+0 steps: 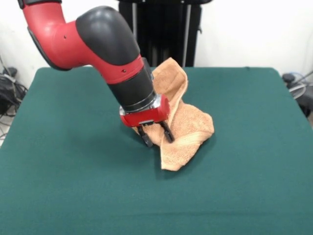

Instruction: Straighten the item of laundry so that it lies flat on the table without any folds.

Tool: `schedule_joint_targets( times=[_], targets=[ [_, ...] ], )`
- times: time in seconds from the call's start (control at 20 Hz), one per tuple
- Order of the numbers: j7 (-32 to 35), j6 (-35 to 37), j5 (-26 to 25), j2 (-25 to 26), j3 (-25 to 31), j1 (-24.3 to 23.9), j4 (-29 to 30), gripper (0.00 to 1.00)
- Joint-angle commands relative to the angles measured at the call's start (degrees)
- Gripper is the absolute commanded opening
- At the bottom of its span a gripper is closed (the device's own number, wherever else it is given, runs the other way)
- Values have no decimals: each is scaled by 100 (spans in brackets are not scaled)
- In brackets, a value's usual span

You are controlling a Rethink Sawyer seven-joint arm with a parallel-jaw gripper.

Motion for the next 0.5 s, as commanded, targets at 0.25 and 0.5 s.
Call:
schedule_joint_targets(
  times=[0.25,0.5],
  targets=[
    [-201,945,-113,-164,273,456,-816,100],
    [-337,836,-270,-29,334,445,-840,100]
  ],
)
